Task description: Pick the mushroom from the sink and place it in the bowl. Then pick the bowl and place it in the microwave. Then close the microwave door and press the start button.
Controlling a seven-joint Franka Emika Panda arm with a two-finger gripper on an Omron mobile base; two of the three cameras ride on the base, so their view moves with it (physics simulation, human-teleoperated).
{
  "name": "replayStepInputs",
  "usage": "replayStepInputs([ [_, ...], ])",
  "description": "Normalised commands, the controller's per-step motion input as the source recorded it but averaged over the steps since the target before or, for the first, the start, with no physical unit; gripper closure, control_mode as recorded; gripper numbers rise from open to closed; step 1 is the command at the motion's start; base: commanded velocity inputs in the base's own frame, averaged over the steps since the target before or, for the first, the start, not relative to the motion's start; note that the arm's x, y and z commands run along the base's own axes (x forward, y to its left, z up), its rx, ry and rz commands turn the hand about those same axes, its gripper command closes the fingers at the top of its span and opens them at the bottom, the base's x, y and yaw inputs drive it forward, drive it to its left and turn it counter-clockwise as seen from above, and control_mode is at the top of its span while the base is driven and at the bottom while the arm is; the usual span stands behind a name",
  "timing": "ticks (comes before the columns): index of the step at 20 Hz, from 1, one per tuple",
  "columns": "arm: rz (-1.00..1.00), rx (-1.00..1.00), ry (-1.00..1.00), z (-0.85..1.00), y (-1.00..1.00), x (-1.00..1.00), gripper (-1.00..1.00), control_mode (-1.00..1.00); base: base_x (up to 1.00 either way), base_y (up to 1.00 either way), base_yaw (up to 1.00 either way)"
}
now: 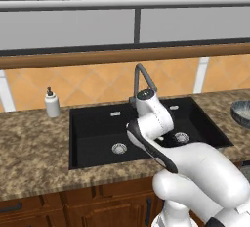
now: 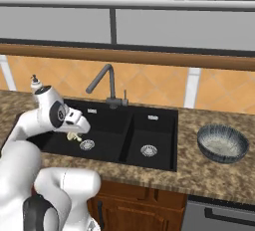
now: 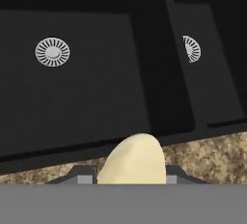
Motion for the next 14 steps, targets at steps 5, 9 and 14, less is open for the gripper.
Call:
replayStepInputs([
  [5,0.01,0.0,-0.02,0.17,-1.0,-0.02,1.0,-1.0,0.0,0.0,0.0],
  [9,0.01,-0.01,0.0,0.37,-1.0,-0.03,1.0,-1.0,0.0,0.0,0.0],
  [14,0.0,0.0,0.0,0.47,-1.0,-0.02,1.0,-1.0,0.0,0.0,0.0],
])
